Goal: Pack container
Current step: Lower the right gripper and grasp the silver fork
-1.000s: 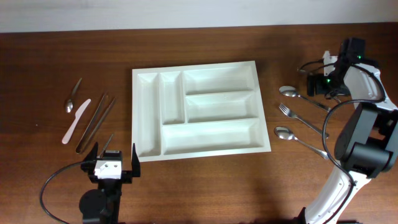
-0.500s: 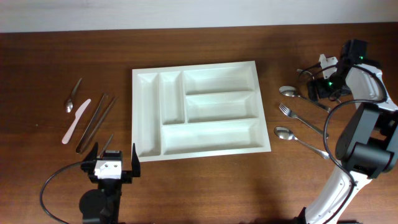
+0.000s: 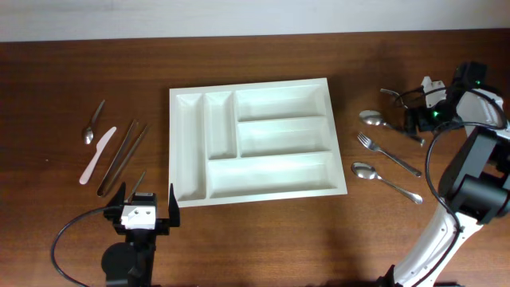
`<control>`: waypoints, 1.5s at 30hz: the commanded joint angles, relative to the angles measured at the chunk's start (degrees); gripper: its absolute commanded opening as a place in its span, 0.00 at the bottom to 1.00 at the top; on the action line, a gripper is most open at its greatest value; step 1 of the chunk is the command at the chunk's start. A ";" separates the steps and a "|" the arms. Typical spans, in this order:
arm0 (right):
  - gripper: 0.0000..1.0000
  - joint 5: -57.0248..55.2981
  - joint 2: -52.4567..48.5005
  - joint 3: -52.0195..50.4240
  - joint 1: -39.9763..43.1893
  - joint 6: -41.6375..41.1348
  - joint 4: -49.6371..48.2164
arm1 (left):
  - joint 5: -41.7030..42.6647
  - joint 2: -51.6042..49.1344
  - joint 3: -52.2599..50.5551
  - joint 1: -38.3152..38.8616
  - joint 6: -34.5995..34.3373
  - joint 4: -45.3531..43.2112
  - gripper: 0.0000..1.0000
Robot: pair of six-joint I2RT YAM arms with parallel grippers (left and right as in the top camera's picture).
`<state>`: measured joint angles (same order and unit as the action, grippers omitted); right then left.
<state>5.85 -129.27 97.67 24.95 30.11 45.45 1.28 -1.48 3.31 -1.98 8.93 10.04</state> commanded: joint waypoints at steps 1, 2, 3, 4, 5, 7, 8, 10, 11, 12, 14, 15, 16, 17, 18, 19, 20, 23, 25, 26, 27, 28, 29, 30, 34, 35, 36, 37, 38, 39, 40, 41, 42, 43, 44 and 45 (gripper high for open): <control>0.97 1.68 -2.54 -0.26 -0.24 0.52 -0.11 | 0.24 0.48 -0.48 0.22 -0.70 -0.17 0.99; 0.97 1.70 -2.54 -0.26 -0.22 0.50 -0.31 | 0.26 0.48 -0.48 0.22 -0.70 -0.17 0.99; 0.97 1.70 -2.54 -0.26 -0.22 0.52 -0.39 | 0.24 0.48 -0.48 0.22 -0.70 -0.17 0.99; 0.97 1.70 -2.54 -0.26 -0.22 0.52 -0.50 | 0.24 0.48 -0.48 0.22 -0.70 -0.17 0.99; 0.97 1.70 -2.54 -0.26 -0.22 0.50 -0.61 | 0.24 0.48 -0.48 0.22 -0.70 -0.17 0.99; 0.96 1.70 -2.54 -0.26 -0.22 0.50 -0.90 | 0.24 0.48 -0.48 0.22 -0.70 -0.17 0.99; 0.96 1.75 -2.54 -0.26 -0.22 0.48 -0.98 | 0.24 0.48 -0.48 0.22 -0.70 -0.17 0.99; 0.92 1.97 -2.54 -0.26 -0.22 0.15 -1.27 | 0.24 0.48 -0.48 0.22 -0.70 -0.17 0.99; 0.88 2.01 -2.54 -0.26 -0.22 -0.59 -1.55 | 0.22 0.48 -0.48 0.22 -0.70 -0.17 0.99; 0.85 2.23 -2.54 -0.26 -0.22 -0.59 -1.57 | 0.24 0.48 -0.48 0.22 -0.70 -0.17 0.99; 0.77 2.58 -2.54 -0.26 -0.22 -0.57 -1.57 | 0.24 0.48 -0.48 0.22 -0.70 -0.17 0.99; 0.74 2.58 -2.54 -0.26 -0.22 -0.57 -1.55 | 0.24 0.48 -0.48 0.22 -0.70 -0.17 0.99; 0.72 2.58 -2.54 -0.26 -0.22 -0.57 -1.53 | 0.24 0.48 -0.48 0.22 -0.70 -0.17 0.99; 0.72 2.58 -2.54 -0.26 -0.22 -0.57 -1.49 | 0.24 0.48 -0.48 0.22 -0.70 -0.17 0.99; 0.72 2.58 -2.54 -0.26 -0.22 -0.59 -1.36 | 0.24 0.48 -0.48 0.22 -0.70 -0.17 0.99; 0.71 2.60 -2.54 -0.26 -0.22 -0.68 -1.31 | 0.24 0.48 -0.48 0.22 -0.70 -0.17 0.99; 0.68 2.58 -2.54 -0.26 -0.22 -1.29 -1.31 | 0.24 0.48 -0.48 0.22 -0.70 -0.17 0.99; 0.42 2.60 -2.54 -0.26 -0.22 -2.12 -1.33 | 0.24 0.48 -0.48 0.22 -0.70 -0.17 0.99; 0.33 2.58 -2.54 -0.26 -0.22 -3.02 -1.44 | 0.24 0.48 -0.48 0.22 -0.70 -0.17 0.99; 0.33 2.60 -2.54 -0.26 -0.22 -3.78 -1.62 | 0.24 0.48 -0.48 0.22 -0.70 -0.17 0.99; 0.33 2.60 -2.54 -0.26 -0.22 -4.24 -1.77 | 0.24 0.48 -0.48 0.22 -0.70 -0.17 0.99; 0.33 2.60 -2.54 -0.26 -0.22 -4.28 -1.81 | 0.24 0.48 -0.48 0.22 -0.70 -0.17 0.99; 0.33 2.60 -2.54 -0.26 -0.22 -4.28 -1.81 | 0.24 0.48 -0.48 0.22 -0.70 -0.17 0.99; 0.33 2.60 -2.54 -0.26 -0.22 -4.28 -1.84 | 0.24 0.48 -0.48 0.22 -0.70 -0.17 0.99; 0.28 2.60 -2.54 -0.26 -0.22 -4.31 -1.81 | 0.24 0.48 -0.48 0.22 -0.70 -0.17 0.99; 0.27 2.60 -2.54 -0.26 -0.22 -4.81 -1.86 | 0.24 0.48 -0.48 0.22 -0.70 -0.17 0.99; 0.23 2.60 -2.54 -0.26 -0.22 -5.51 -2.01 | 0.24 0.48 -0.48 0.22 -0.70 -0.17 0.99; 0.20 2.62 -2.54 -0.26 -0.22 -5.60 -2.01 | 0.22 0.48 -0.48 0.22 -0.70 -0.17 0.99; 0.17 2.62 -2.54 -0.26 -0.22 -5.60 -2.01 | 0.24 0.48 -0.48 0.22 -0.70 -0.17 0.99; 0.15 2.62 -2.54 -0.26 -0.22 -5.60 -2.01 | 0.24 0.48 -0.48 0.22 -0.70 -0.17 0.99; 0.14 2.62 -2.54 -0.26 -0.22 -5.60 -2.01 | 0.24 0.48 -0.48 0.22 -0.70 -0.17 0.99; 0.11 2.69 -2.54 -0.26 -0.22 -5.64 -2.01 | 0.24 0.48 -0.48 0.22 -0.70 -0.17 0.99; 0.09 2.80 -2.54 -0.26 -0.22 -5.79 -2.01 | 0.24 0.48 -0.48 0.22 -0.70 -0.17 0.99; 0.05 2.80 -2.54 -0.26 -0.22 -5.79 -2.01 | 0.24 0.48 -0.48 0.22 -0.70 -0.17 0.99; 0.04 2.80 -2.54 -0.26 -0.22 -5.90 -2.01 | 0.24 0.48 -0.48 0.22 -0.70 -0.17 0.99; 0.04 2.78 -2.54 -0.26 -0.22 -6.67 -2.05 | 0.24 0.48 -0.48 0.22 -0.70 -0.17 0.99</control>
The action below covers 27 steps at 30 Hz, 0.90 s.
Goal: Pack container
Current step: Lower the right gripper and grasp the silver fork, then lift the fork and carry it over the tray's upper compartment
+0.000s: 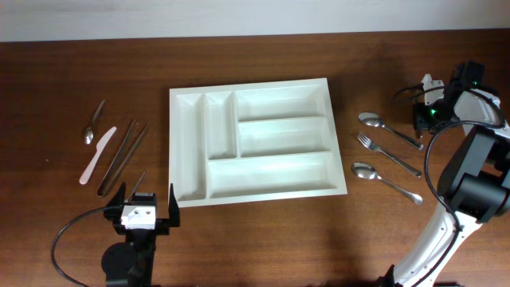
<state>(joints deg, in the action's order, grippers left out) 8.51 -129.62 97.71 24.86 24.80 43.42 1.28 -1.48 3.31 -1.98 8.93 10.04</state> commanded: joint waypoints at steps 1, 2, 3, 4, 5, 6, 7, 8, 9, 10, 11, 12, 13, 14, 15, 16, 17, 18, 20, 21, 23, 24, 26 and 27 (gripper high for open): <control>0.04 0.33 -2.19 -0.31 -0.13 -1.36 -0.02 | 0.24 0.48 -0.48 0.22 -0.70 -0.17 0.99; 0.04 0.70 -2.19 -0.31 -0.13 -1.38 -0.02 | 0.24 0.48 -0.48 0.22 -0.70 -0.17 0.99; 0.04 1.46 -2.19 -0.31 -0.13 -1.36 -0.02 | 0.24 0.48 -0.48 0.22 -0.70 -0.17 0.99; 0.04 2.14 -2.19 -0.31 -0.13 -1.38 -0.04 | 0.24 0.48 -0.48 0.22 -0.70 -0.17 0.99; 0.04 2.78 -2.19 -0.31 -0.13 -1.90 -0.13 | 0.24 0.48 -0.48 0.22 -0.70 -0.17 0.99; 0.04 2.97 -2.19 -0.28 -0.13 -3.04 -0.26 | 0.24 0.48 -0.48 0.22 -0.70 -0.17 0.99; 0.04 2.97 -2.16 -0.28 -0.15 -3.96 -0.39 | 0.24 0.48 -0.48 0.22 -0.70 -0.17 0.99; 0.04 3.02 -2.12 -0.17 -0.15 -4.46 -0.35 | 0.24 0.48 -0.48 0.22 -0.70 -0.17 0.99; 0.04 3.37 -2.10 -0.04 -0.15 -4.57 -0.15 | 0.24 0.48 -0.48 0.22 -0.70 -0.17 0.99; 0.04 3.76 -2.10 0.28 -0.15 -4.57 0.22 | 0.24 0.48 -0.48 0.22 -0.70 -0.17 0.99; 0.04 4.26 -2.10 0.92 -0.15 -4.57 0.92 | 0.24 0.48 -0.48 0.22 -0.70 -0.17 0.99; 0.04 4.79 -2.10 1.57 -0.20 -4.59 1.57 | 0.24 0.48 -0.48 0.22 -0.70 -0.17 0.99; 0.04 5.11 -2.10 2.38 -0.28 -4.59 2.29 | 0.24 0.48 -0.48 0.22 -0.70 -0.17 0.99; 0.04 5.25 -2.10 3.54 -0.48 -4.57 3.32 | 0.24 0.48 -0.48 0.22 -0.70 -0.17 0.99; 0.04 5.25 -2.10 4.52 -0.66 -4.57 4.11 | 0.24 0.48 -0.48 0.22 -0.70 -0.17 0.99; 0.04 5.25 -2.10 6.05 -0.96 -4.55 5.42 | 0.24 0.48 -0.48 0.22 -0.70 -0.17 0.99; 0.04 5.22 -2.10 7.45 -1.29 -4.55 6.49 | 0.24 0.48 -0.48 0.22 -0.70 -0.17 0.99; 0.04 5.25 -2.10 8.96 -1.64 -4.55 7.54 | 0.24 0.48 -0.48 0.22 -0.70 -0.17 0.99; 0.04 5.03 -2.10 12.59 -2.40 -4.48 9.97 | 0.24 0.48 -0.48 0.22 -0.70 -0.17 0.99; 0.04 5.01 -2.10 14.27 -2.78 -4.26 10.97 | 0.24 0.48 -0.48 0.22 -0.70 -0.17 0.99; 0.04 5.05 -2.10 18.05 -3.61 -4.07 13.49 | 0.24 0.48 -0.48 0.22 -0.70 -0.17 0.99; 0.04 5.05 -2.10 19.82 -4.07 -3.78 14.84 | 0.24 0.48 -0.48 0.22 -0.70 -0.17 0.99; 0.04 5.03 -2.10 23.19 -5.31 -2.51 17.68 | 0.24 0.48 -0.48 0.22 -0.70 -0.17 0.99; 0.04 5.03 -2.10 24.70 -6.03 -2.10 18.97 | 0.24 0.48 -0.48 0.22 -0.70 -0.17 0.99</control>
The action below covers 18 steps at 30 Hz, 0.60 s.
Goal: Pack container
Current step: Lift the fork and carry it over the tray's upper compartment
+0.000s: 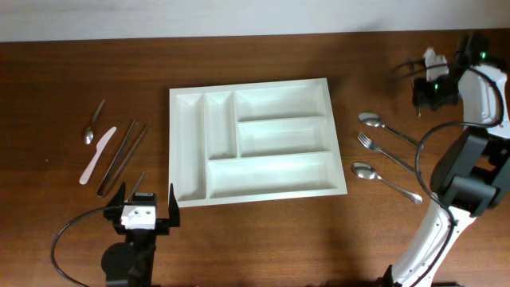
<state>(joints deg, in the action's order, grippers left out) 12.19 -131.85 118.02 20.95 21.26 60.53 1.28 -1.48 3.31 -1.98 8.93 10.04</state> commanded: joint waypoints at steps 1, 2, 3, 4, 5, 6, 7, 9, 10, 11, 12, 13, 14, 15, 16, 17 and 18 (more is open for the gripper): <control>0.04 1.38 0.13 5.99 -3.08 1.95 3.21 | 0.24 0.48 -0.48 0.22 -0.70 -0.17 0.99; 0.04 1.36 0.13 7.21 -3.93 2.29 4.26 | 0.24 0.48 -0.48 0.22 -0.70 -0.17 0.99; 0.04 1.36 0.13 8.24 -4.87 2.47 5.20 | 0.24 0.48 -0.48 0.22 -0.70 -0.17 0.99; 0.04 1.36 0.13 9.16 -5.86 2.60 6.05 | 0.24 0.48 -0.48 0.22 -0.70 -0.17 0.99; 0.04 1.44 0.13 10.03 -6.86 3.41 7.02 | 0.24 0.48 -0.48 0.22 -0.70 -0.17 0.99; 0.04 1.57 0.13 10.91 -8.13 4.28 8.13 | 0.24 0.48 -0.48 0.22 -0.70 -0.17 0.99; 0.04 1.62 0.13 11.45 -9.22 5.22 8.92 | 0.24 0.48 -0.48 0.22 -0.70 -0.17 0.99; 0.04 1.60 0.13 12.22 -11.72 7.30 10.32 | 0.24 0.48 -0.48 0.22 -0.70 -0.17 0.99; 0.04 1.57 0.13 12.31 -12.83 8.22 10.73 | 0.24 0.48 -0.48 0.22 -0.70 -0.17 0.99; 0.04 1.60 0.13 12.31 -13.94 9.11 11.21 | 0.24 0.48 -0.48 0.22 -0.70 -0.17 0.99; 0.04 1.62 0.13 12.31 -15.02 10.36 11.80 | 0.24 0.48 -0.48 0.22 -0.70 -0.17 0.99; 0.04 1.60 0.13 12.31 -16.13 11.82 12.57 | 0.24 0.48 -0.48 0.22 -0.70 -0.17 0.99; 0.04 1.68 0.13 12.31 -17.42 13.60 13.46 | 0.24 0.48 -0.48 0.22 -0.70 -0.17 0.99; 0.04 1.92 0.13 12.31 -18.51 15.28 14.25 | 0.24 0.48 -0.48 0.22 -0.70 -0.17 0.99; 0.04 2.60 0.13 12.31 -19.56 17.55 15.02 | 0.24 0.48 -0.48 0.22 -0.70 -0.17 0.99; 0.04 3.23 0.13 12.31 -20.61 19.74 15.67 | 0.24 0.48 -0.48 0.22 -0.70 -0.17 0.99; 0.04 3.98 0.13 12.31 -21.75 22.03 16.37 | 0.24 0.48 -0.48 0.22 -0.70 -0.17 0.99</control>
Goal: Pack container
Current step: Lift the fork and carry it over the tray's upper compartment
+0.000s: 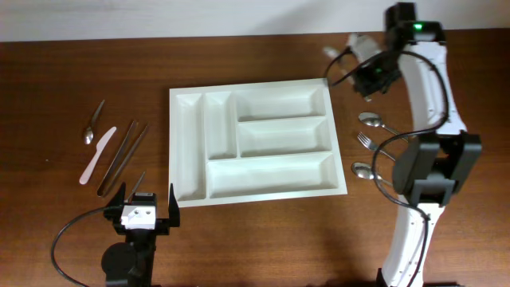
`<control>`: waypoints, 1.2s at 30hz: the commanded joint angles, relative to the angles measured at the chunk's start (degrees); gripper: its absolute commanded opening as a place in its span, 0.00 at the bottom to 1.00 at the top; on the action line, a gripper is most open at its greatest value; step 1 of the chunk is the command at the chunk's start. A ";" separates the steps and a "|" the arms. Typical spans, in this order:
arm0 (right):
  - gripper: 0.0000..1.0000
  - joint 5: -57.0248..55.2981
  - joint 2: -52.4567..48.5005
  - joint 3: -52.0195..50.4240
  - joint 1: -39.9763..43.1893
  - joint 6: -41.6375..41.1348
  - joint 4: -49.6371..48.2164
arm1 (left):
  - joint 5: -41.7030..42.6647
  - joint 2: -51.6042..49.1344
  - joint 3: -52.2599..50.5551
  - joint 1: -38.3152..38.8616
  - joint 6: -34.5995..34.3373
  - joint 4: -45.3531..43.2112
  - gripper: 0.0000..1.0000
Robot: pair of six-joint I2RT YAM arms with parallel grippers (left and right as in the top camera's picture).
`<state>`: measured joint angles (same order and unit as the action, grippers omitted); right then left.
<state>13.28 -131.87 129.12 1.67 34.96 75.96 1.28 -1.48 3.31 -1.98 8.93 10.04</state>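
The white cutlery tray (188, 151), with several compartments, lies mid-table. My right gripper (356, 67) hangs just past the tray's far right corner. It looks shut on a thin metal utensil (331, 55), whose blurred end points left. On the table to the right lie a spoon (371, 119), a fork (363, 142) and a second spoon (363, 169). Left of the tray lie a small spoon (90, 132), a pale knife (96, 155) and chopsticks (123, 155). My left gripper (146, 199) stands open at the front left, apart from everything.
The right arm (434, 88) arches over the right side of the table above the loose cutlery. The left arm's base and cable (72, 239) sit at the front left edge. The table's far edge meets a pale wall.
My right gripper has moved left from the far right corner of the table to the tray's far right corner, with the utensil in it. The left arm has not moved.
My right gripper was low at the right edge beside the loose spoons and fork, with a thin utensil in it. It then stood a little farther back, then at the far right corner. Now it is by the tray's far right corner. The left gripper stayed open throughout.
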 commanded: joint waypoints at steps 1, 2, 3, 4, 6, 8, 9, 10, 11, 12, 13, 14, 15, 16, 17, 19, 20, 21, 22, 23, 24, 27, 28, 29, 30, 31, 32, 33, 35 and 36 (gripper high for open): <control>0.04 3.58 0.15 1.20 -3.41 10.03 1.49 | 0.24 0.48 -0.48 0.22 -0.70 -0.17 0.99; 0.04 4.17 0.15 1.20 -4.31 11.37 1.92 | 0.24 0.48 -0.48 0.22 -0.70 -0.17 0.99; 0.04 4.59 0.15 1.20 -5.20 12.41 2.29 | 0.24 0.48 -0.48 0.22 -0.70 -0.17 0.99; 0.04 5.11 0.15 1.20 -6.25 13.49 2.62 | 0.24 0.48 -0.48 0.22 -0.70 -0.17 0.99; 0.04 6.84 0.15 1.18 -7.96 16.15 3.34 | 0.24 0.48 -0.48 0.22 -0.70 -0.17 0.99; 0.04 8.20 0.15 1.18 -9.70 19.45 3.76 | 0.24 0.48 -0.48 0.22 -0.70 -0.17 0.99; 0.04 8.20 0.15 1.18 -10.49 20.59 3.78 | 0.24 0.48 -0.48 0.22 -0.70 -0.17 0.99; 0.04 8.15 0.15 1.18 -11.21 22.27 3.82 | 0.24 0.48 -0.48 0.22 -0.70 -0.17 0.99; 0.04 8.17 0.15 1.18 -11.82 24.26 3.93 | 0.24 0.48 -0.48 0.22 -0.70 -0.17 0.99; 0.04 8.15 0.13 1.16 -12.35 25.94 4.13 | 0.24 0.48 -0.48 0.22 -0.70 -0.17 0.99; 0.04 8.15 0.13 1.01 -12.81 27.56 4.20 | 0.24 0.48 -0.48 0.22 -0.70 -0.17 0.99; 0.04 8.17 0.13 0.68 -13.31 29.64 4.17 | 0.24 0.48 -0.48 0.22 -0.70 -0.17 0.99; 0.04 8.17 0.13 0.35 -13.57 31.32 4.17 | 0.24 0.48 -0.48 0.22 -0.70 -0.17 0.99; 0.04 8.17 0.13 -0.13 -13.73 33.16 4.17 | 0.24 0.48 -0.48 0.22 -0.70 -0.17 0.99; 0.04 8.20 0.13 -0.81 -13.81 35.41 4.11 | 0.24 0.48 -0.48 0.22 -0.70 -0.17 0.99; 0.04 8.17 0.13 -2.58 -13.81 39.82 3.48 | 0.24 0.48 -0.48 0.22 -0.70 -0.17 0.99; 0.04 8.17 0.13 -3.45 -13.73 41.20 2.71 | 0.24 0.48 -0.48 0.22 -0.70 -0.17 0.99; 0.04 8.17 0.13 -4.72 -13.64 42.18 1.09 | 0.24 0.48 -0.48 0.22 -0.70 -0.17 0.99; 0.04 8.20 0.13 -5.88 -13.57 42.69 -0.52 | 0.24 0.48 -0.48 0.22 -0.70 -0.17 0.99; 0.04 8.20 0.13 -6.95 -13.49 42.64 -2.38 | 0.24 0.48 -0.48 0.22 -0.70 -0.17 0.99; 0.04 8.20 0.09 -8.20 -13.38 42.64 -4.57 | 0.24 0.48 -0.48 0.22 -0.70 -0.17 0.99; 0.04 9.49 -0.02 -12.22 -13.27 42.62 -11.74 | 0.24 0.48 -0.48 0.22 -0.70 -0.17 0.99; 0.04 9.70 -0.11 -13.11 -13.22 42.62 -13.42 | 0.24 0.48 -0.48 0.22 -0.70 -0.17 0.99; 0.04 10.10 -0.20 -14.14 -13.22 42.62 -15.39 | 0.24 0.48 -0.48 0.22 -0.70 -0.17 0.99; 0.04 10.29 -0.44 -14.64 -13.22 42.62 -16.65 | 0.24 0.48 -0.48 0.22 -0.70 -0.17 0.99; 0.04 10.34 -0.70 -14.71 -13.22 42.60 -17.42 | 0.24 0.48 -0.48 0.22 -0.72 -0.17 0.99; 0.04 10.32 -1.01 -14.71 -13.22 42.60 -18.08 | 0.24 0.48 -0.48 0.22 -0.70 -0.17 0.99; 0.04 10.32 -1.38 -14.71 -13.22 42.58 -18.91 | 0.24 0.48 -0.48 0.22 -0.70 -0.17 0.99; 0.04 10.29 -1.79 -14.71 -13.16 42.58 -19.87 | 0.24 0.48 -0.48 0.22 -0.70 -0.17 0.99; 0.04 10.29 -2.12 -14.71 -13.16 42.56 -20.22 | 0.24 0.48 -0.48 0.22 -0.70 -0.17 0.99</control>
<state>21.58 -133.01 114.72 -11.77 76.88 56.27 1.28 -1.48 3.31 -1.98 8.93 10.04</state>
